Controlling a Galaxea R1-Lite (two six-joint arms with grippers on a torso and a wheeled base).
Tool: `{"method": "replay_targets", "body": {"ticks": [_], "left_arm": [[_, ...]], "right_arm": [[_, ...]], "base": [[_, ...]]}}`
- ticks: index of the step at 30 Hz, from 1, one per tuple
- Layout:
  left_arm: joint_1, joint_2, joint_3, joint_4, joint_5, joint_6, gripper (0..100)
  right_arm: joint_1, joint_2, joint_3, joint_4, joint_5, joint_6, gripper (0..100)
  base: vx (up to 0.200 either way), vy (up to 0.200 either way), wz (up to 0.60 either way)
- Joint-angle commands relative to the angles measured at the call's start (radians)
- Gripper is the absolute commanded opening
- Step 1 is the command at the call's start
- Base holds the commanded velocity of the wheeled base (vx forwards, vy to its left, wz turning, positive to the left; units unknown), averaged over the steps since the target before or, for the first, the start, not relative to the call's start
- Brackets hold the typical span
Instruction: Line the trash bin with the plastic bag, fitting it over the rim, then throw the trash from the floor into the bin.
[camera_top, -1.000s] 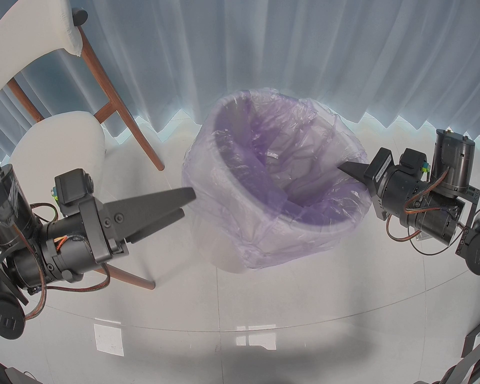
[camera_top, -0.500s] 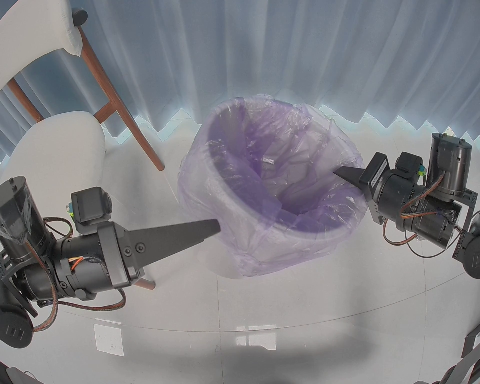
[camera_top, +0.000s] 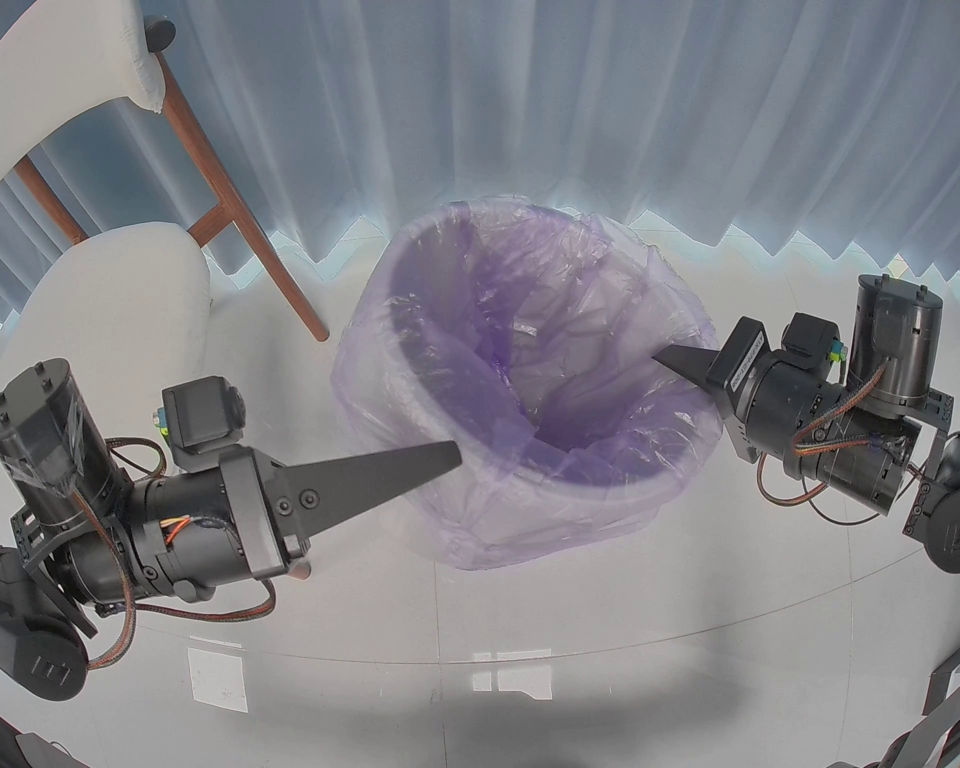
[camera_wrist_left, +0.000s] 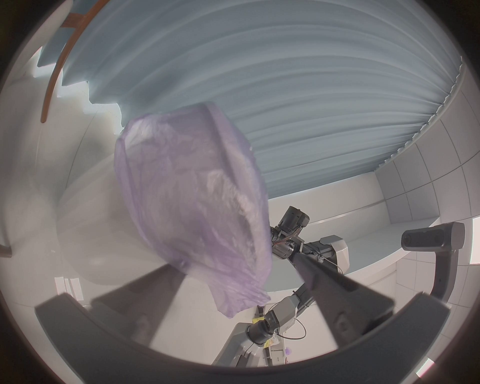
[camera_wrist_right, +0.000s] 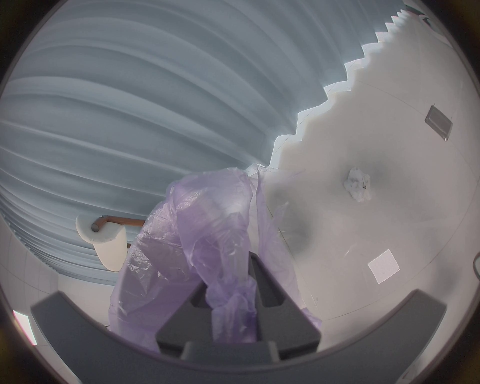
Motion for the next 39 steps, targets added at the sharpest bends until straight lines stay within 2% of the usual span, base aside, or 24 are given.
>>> {"method": "replay_targets", "body": {"ticks": [1,13,23,27,33,39], "left_arm": [[-0.003,0.014,0.007,-0.003,0.000,0.000,0],[-0.003,0.011,0.011,-0.001,-0.001,0.004,0],[0.045,0.009,0.001,0.000,0.010,0.003,0],[0.048,0.011,0.003,0.002,0.008,0.004,0],[0.051,0.014,0.001,0.000,0.010,0.010,0],[0.087,0.008,-0.006,-0.001,0.008,0.013,0]], "right_arm": [[0.006,-0.001,0.003,0.000,0.004,0.000,0],[-0.001,-0.003,-0.002,-0.001,0.005,0.003,0],[-0.030,-0.040,-0.031,0.002,0.010,0.040,0],[-0.045,-0.054,-0.046,0.010,0.036,0.075,0],[-0.062,-0.058,-0.049,0.008,0.047,0.080,0],[-0.065,-0.072,-0.051,0.013,0.062,0.098,0]], "base": [[0.000,0.000,0.00],[0.000,0.000,0.00],[0.000,0.000,0.00],[0.000,0.000,0.00],[0.000,0.000,0.00],[0.000,0.000,0.00]]}}
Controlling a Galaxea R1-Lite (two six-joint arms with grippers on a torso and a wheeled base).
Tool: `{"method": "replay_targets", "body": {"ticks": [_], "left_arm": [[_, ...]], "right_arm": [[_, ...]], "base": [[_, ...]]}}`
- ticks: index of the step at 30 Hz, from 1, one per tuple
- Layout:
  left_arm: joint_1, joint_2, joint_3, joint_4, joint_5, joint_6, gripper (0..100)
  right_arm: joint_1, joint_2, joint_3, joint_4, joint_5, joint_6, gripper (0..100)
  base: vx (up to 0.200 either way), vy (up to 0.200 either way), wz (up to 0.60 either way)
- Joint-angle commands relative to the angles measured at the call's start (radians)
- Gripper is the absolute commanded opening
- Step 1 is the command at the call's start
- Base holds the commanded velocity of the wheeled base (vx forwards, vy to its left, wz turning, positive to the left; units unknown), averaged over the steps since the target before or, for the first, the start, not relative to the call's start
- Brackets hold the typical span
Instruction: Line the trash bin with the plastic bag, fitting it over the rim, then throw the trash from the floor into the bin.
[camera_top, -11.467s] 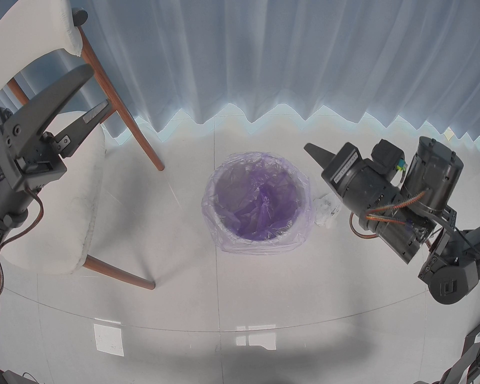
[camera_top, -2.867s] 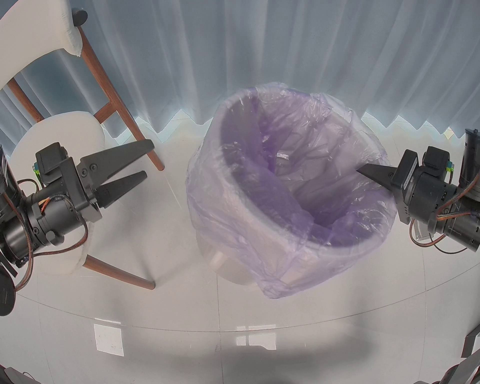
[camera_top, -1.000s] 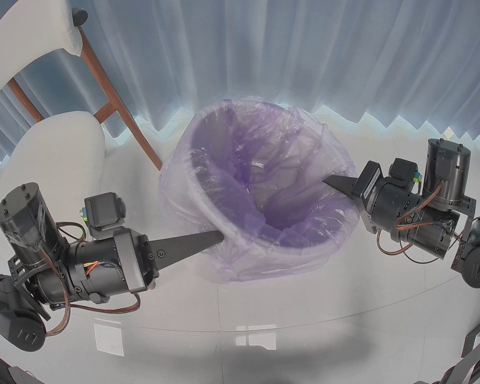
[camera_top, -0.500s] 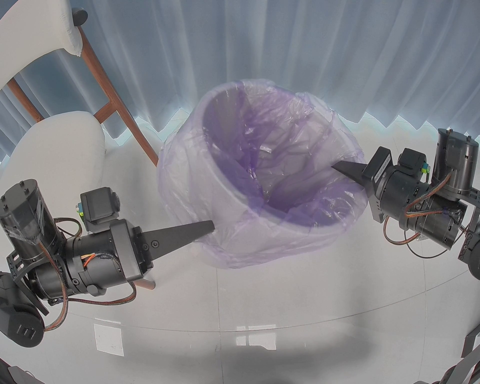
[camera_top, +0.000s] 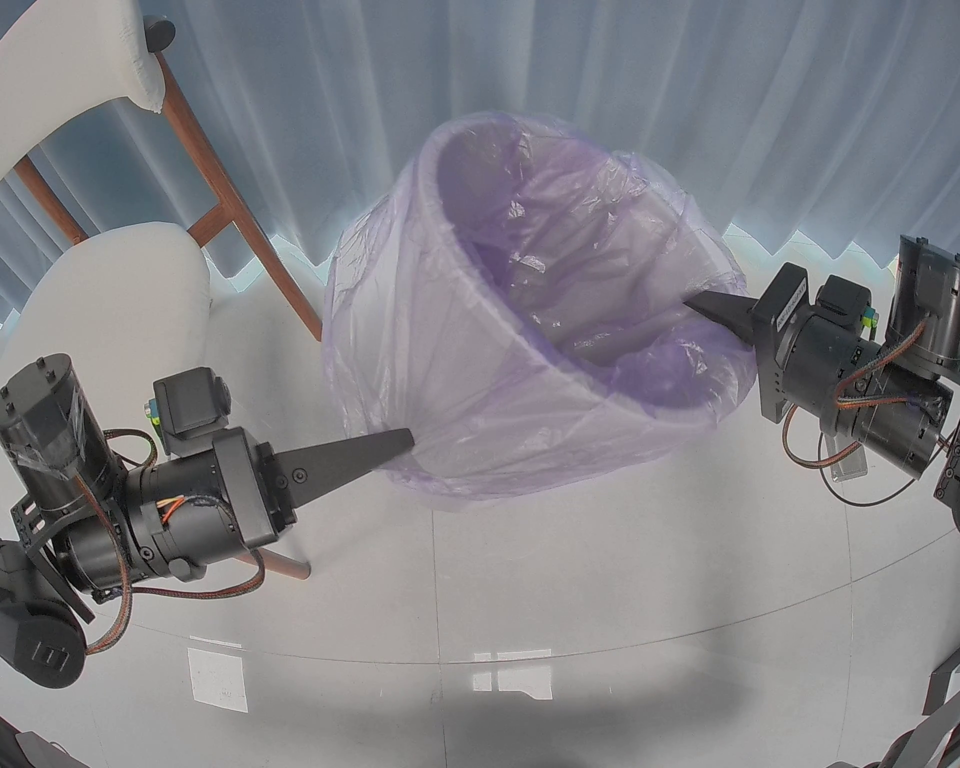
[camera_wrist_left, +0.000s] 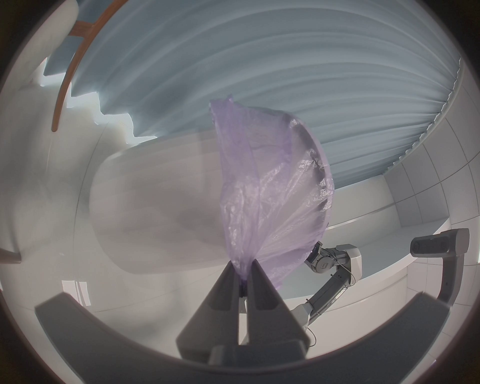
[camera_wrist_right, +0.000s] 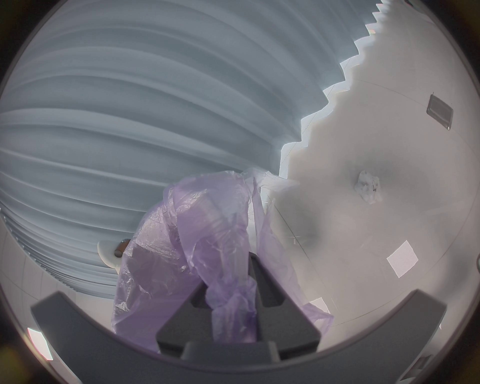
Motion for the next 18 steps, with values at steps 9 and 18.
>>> {"method": "replay_targets", "body": {"ticks": [9,18], "left_arm": [[0.035,-0.003,-0.015,0.000,-0.006,0.000,0],[0.047,-0.010,-0.025,0.010,0.002,-0.009,100]], "right_arm": [[-0.009,-0.015,0.007,0.006,0.031,0.009,0],[-0.011,-0.015,0.011,0.006,0.029,0.000,0]], "base": [[0.000,0.000,0.00],[0.000,0.000,0.00]]}}
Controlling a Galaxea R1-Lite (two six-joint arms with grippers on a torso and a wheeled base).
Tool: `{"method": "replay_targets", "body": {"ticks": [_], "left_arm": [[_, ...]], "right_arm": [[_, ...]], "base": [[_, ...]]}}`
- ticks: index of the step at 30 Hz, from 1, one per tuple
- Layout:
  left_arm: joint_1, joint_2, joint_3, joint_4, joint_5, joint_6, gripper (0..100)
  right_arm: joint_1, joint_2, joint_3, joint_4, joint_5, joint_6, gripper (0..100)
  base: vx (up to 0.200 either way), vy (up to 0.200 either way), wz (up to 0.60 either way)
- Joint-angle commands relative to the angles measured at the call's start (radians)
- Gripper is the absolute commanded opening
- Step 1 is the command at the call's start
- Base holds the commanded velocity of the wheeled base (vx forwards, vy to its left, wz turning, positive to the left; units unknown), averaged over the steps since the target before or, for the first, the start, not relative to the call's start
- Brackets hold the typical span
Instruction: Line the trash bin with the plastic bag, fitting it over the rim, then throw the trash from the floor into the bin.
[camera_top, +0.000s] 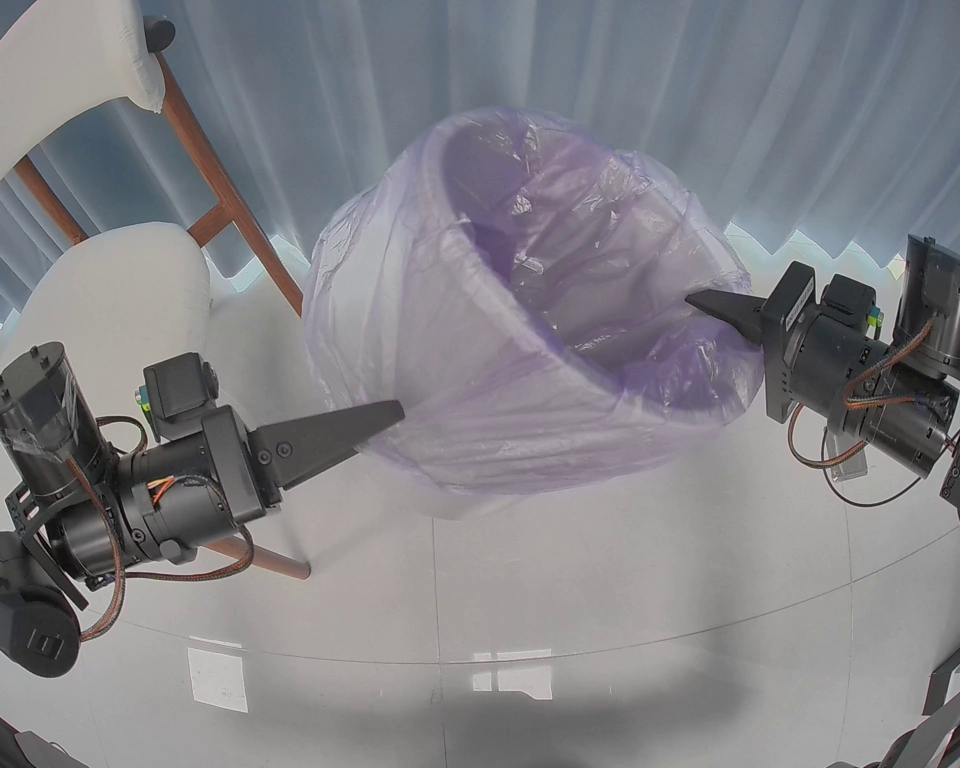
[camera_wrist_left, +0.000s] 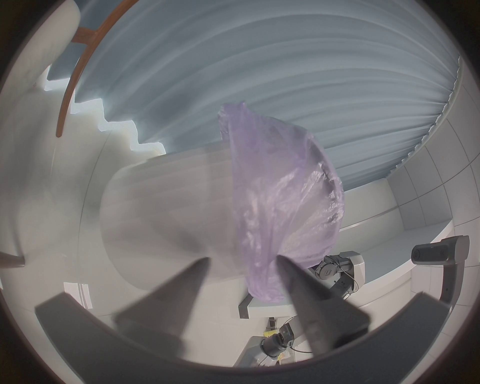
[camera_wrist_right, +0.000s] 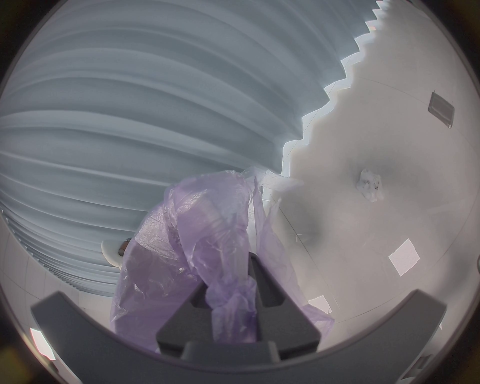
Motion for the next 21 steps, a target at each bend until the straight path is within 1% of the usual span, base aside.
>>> {"method": "replay_targets", "body": {"ticks": [1,2,7,9,12,13,15,17,19,20,21], "left_arm": [[0.028,-0.022,-0.012,0.000,0.002,0.000,100],[0.047,-0.036,-0.018,0.003,0.001,-0.002,100],[0.206,-0.124,-0.092,0.064,-0.009,-0.005,100],[0.229,-0.168,-0.112,0.109,-0.015,-0.006,100],[0.232,-0.228,-0.138,0.192,-0.033,-0.006,100],[0.231,-0.234,-0.138,0.201,-0.035,-0.006,100],[0.220,-0.265,-0.141,0.265,-0.064,-0.011,100],[0.203,-0.265,-0.136,0.296,-0.085,-0.013,100],[0.194,-0.263,-0.133,0.305,-0.091,-0.013,100],[0.148,-0.252,-0.129,0.350,-0.101,-0.013,100],[0.129,-0.243,-0.126,0.367,-0.099,-0.013,100]], "right_arm": [[-0.004,0.002,0.005,0.001,-0.001,-0.008,0],[-0.005,0.002,0.005,0.001,-0.001,-0.010,0],[-0.016,0.008,0.008,0.018,-0.001,-0.034,0],[-0.016,0.014,0.013,0.036,-0.006,-0.060,0],[-0.016,0.031,0.039,0.046,-0.013,-0.123,0],[-0.018,0.033,0.044,0.044,-0.015,-0.129,0],[-0.018,0.054,0.084,0.030,-0.023,-0.200,0],[-0.018,0.060,0.107,0.019,-0.027,-0.243,0],[-0.016,0.060,0.116,0.013,-0.029,-0.255,0],[-0.007,0.059,0.157,-0.022,-0.030,-0.301,0],[-0.004,0.059,0.170,-0.037,-0.030,-0.319,0]], "base": [[0.000,0.000,0.00],[0.000,0.000,0.00],[0.000,0.000,0.00],[0.000,0.000,0.00],[0.000,0.000,0.00],[0.000,0.000,0.00],[0.000,0.000,0.00],[0.000,0.000,0.00],[0.000,0.000,0.00],[0.000,0.000,0.00],[0.000,0.000,0.00]]}}
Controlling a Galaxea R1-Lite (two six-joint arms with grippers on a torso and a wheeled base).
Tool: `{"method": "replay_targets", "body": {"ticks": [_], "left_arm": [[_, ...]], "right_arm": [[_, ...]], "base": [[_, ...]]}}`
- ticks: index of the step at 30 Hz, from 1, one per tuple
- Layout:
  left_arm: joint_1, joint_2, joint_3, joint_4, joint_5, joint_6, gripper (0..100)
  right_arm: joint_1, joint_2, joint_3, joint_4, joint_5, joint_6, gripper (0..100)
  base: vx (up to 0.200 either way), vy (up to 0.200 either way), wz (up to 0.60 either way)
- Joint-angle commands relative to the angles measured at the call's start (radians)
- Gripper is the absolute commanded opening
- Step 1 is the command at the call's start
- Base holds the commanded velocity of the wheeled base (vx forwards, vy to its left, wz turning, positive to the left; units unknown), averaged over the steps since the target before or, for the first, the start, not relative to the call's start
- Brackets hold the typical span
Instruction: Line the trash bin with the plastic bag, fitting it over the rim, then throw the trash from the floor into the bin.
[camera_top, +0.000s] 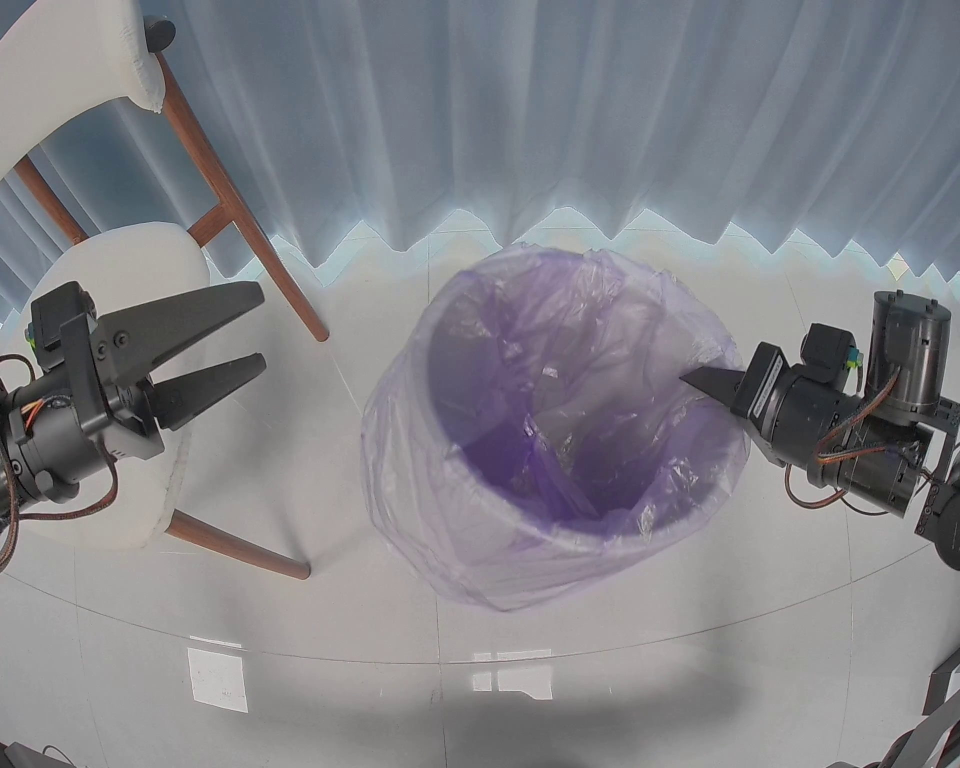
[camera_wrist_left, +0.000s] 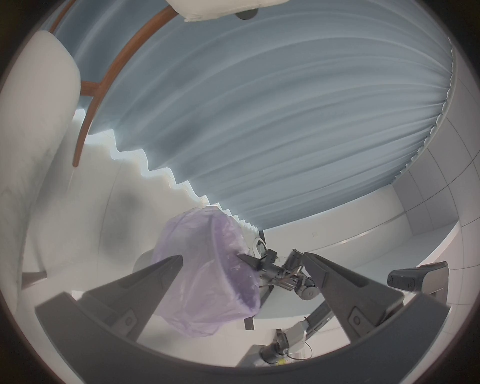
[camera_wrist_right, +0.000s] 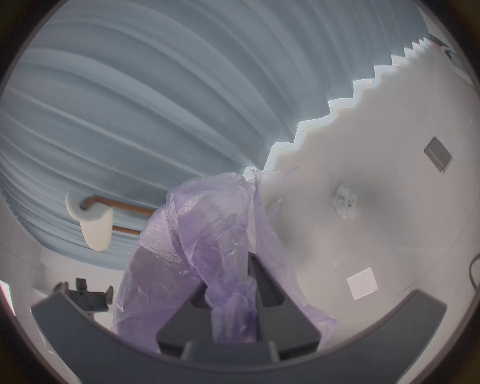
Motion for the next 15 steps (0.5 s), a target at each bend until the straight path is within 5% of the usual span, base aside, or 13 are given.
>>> {"method": "replay_targets", "body": {"ticks": [1,8,15], "left_arm": [[-0.071,-0.015,0.004,0.056,-0.008,-0.001,100],[-0.171,0.100,0.044,0.145,-0.001,0.011,100],[-0.177,0.190,0.056,0.147,0.030,0.011,100]], "right_arm": [[0.014,0.019,0.074,-0.050,-0.002,-0.062,0],[0.020,0.065,0.151,-0.187,-0.071,-0.211,0],[0.025,0.115,0.204,-0.376,-0.098,-0.306,0]], "base": [[0.000,0.000,0.00],[0.000,0.000,0.00],[0.000,0.000,0.00]]}}
